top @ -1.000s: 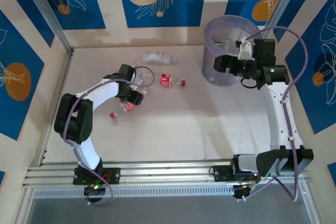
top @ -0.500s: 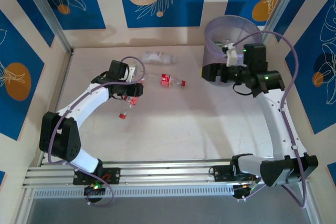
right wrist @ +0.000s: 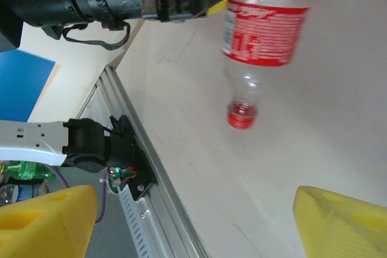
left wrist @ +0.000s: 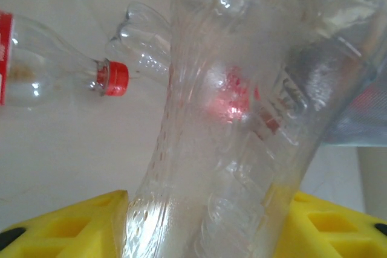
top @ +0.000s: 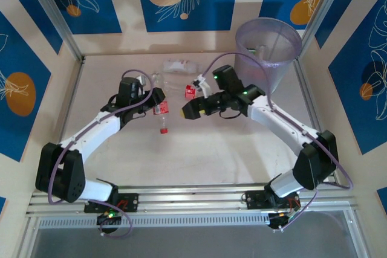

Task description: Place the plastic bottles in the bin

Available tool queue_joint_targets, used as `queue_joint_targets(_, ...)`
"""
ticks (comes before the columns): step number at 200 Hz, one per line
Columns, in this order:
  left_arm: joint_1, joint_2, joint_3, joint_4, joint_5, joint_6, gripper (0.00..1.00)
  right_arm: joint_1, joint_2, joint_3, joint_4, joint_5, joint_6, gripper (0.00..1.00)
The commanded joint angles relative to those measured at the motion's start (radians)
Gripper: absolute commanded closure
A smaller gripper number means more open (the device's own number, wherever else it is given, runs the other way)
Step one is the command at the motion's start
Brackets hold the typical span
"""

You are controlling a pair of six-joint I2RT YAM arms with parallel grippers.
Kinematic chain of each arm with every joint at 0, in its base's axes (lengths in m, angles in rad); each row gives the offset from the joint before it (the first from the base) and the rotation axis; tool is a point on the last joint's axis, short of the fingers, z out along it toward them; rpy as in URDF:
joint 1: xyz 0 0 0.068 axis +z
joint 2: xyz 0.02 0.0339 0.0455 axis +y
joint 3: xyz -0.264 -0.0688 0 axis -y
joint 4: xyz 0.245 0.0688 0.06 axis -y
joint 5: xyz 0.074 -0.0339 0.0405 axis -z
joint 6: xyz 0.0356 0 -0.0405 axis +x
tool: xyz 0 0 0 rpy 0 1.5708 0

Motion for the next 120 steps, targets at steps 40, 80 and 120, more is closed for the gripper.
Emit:
queue_joint_targets(40,0.01,0.002,-0.089,0.349,0.164,-0.296,0.44,0.053,0.114,-0.037,0.233,0.051,0.045,0.15)
queue_joint_targets(80,-0.003,-0.026,-0.13,0.372,0.15,-0.338,0.46,0.029,0.21,0.011,0.234,0.114,0.049,0.15)
queue_joint_targets(120,-0.02,-0.018,-0.151,0.428,0.148,-0.38,0.47,0.032,0.267,0.051,0.281,0.08,0.072,0.15)
